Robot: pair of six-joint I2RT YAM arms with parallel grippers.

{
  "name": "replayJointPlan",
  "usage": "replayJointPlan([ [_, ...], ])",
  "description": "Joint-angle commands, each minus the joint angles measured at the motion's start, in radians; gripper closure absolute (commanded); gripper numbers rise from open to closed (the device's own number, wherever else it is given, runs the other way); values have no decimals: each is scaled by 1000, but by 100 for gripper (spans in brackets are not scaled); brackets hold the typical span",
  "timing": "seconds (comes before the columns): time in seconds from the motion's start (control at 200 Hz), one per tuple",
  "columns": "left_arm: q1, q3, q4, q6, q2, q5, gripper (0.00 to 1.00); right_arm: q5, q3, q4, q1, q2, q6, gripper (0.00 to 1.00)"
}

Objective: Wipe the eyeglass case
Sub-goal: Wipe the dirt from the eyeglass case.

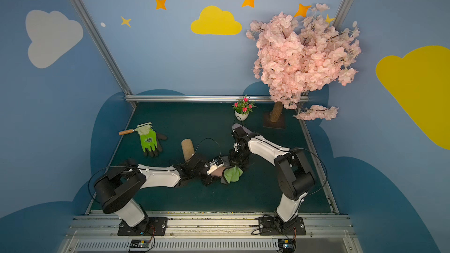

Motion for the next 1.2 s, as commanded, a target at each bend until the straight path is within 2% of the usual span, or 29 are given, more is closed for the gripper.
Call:
replayJointPlan([
  [0.0,0,-20,-15,-28,9,4,97,344,50,-199,-18,2,-139,100],
  [0.075,0,-16,-16,-23,12,19,97,313,101,-218,-6,-20,-183,100],
  [0.165,-1,-15,-17,-17,14,27,97,143,176,-224,54,-35,-163,100],
  [0.25,-1,-14,-17,-15,15,27,97,-31,205,-163,106,-26,-82,100],
  [0.37,-2,-15,-20,-17,8,19,97,-265,135,30,125,25,62,100],
  [0.505,-1,-30,-2,-18,-9,10,97,-346,19,149,70,78,117,100],
  [0.591,-2,-35,-1,-16,-15,10,97,-255,-5,80,9,94,41,100],
  [0.736,-3,-44,10,-17,-20,5,97,98,16,-105,-78,155,-123,100],
  [0.781,-3,-47,11,-17,-23,5,97,222,27,-138,-81,163,-152,100],
  [0.851,-2,-50,11,-15,-25,8,97,346,57,-177,-62,142,-172,100],
  [0.931,-4,-52,10,-13,-26,9,97,393,115,-211,-11,86,-173,100],
  [1.001,-3,-49,8,-12,-22,12,97,281,169,-206,30,29,-159,100],
  [1.116,-5,-38,-8,-10,-18,11,97,-155,166,-67,61,2,-11,100],
  [1.196,-6,-36,-7,-12,-18,13,97,-358,92,113,75,31,121,100],
])
